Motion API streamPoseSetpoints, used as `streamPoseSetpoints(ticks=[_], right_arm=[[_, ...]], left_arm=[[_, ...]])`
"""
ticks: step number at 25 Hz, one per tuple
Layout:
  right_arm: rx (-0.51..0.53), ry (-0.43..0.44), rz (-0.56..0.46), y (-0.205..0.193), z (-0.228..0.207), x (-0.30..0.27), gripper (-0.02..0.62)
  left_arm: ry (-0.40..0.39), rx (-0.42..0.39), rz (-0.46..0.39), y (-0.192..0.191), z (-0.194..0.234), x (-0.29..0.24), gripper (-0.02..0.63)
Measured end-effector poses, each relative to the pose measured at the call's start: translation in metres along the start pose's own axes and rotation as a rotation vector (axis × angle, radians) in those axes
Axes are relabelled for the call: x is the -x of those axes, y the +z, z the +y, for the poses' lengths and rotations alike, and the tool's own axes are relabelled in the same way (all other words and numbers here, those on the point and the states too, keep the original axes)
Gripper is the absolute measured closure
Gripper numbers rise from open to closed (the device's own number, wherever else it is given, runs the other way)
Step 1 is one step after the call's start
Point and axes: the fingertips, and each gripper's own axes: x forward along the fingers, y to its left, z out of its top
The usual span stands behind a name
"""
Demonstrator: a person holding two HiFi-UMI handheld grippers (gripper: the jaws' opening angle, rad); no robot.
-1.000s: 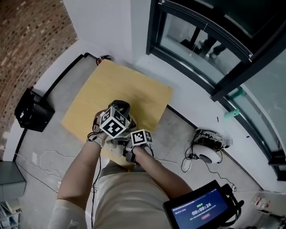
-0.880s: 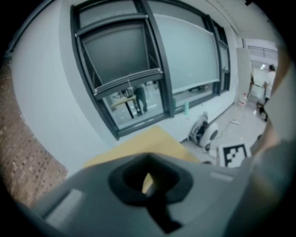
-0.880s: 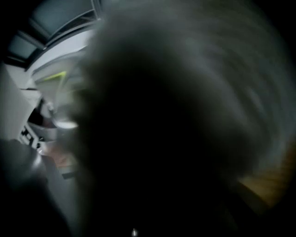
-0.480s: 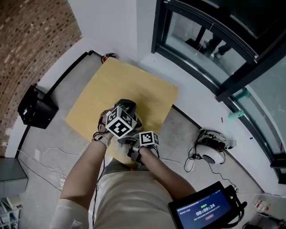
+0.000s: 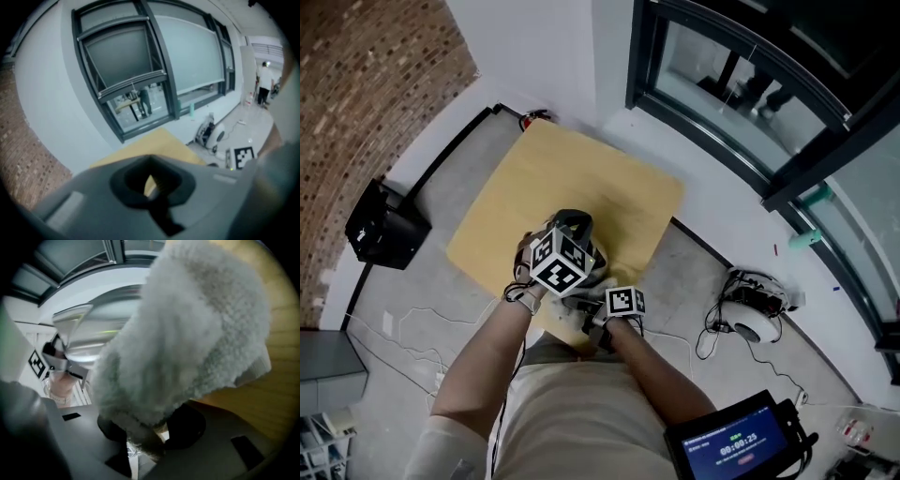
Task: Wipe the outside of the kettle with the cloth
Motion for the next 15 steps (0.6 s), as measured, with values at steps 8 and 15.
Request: streamPoseSetpoints(ticks=[8,15], right_arm=[[-0.037,0.036,-0.108,-0.019,0.025,0.006,0.221],[-0.058,0.003,-0.269,-0.037,0.057,-0.004,0.215]], left_arm=[[0.006,-0.012,-0.016,0.001,0.007,-0.006,0.621],[-0.022,-0.053,-0.115,-0.014,0.014,0.014,0.618]])
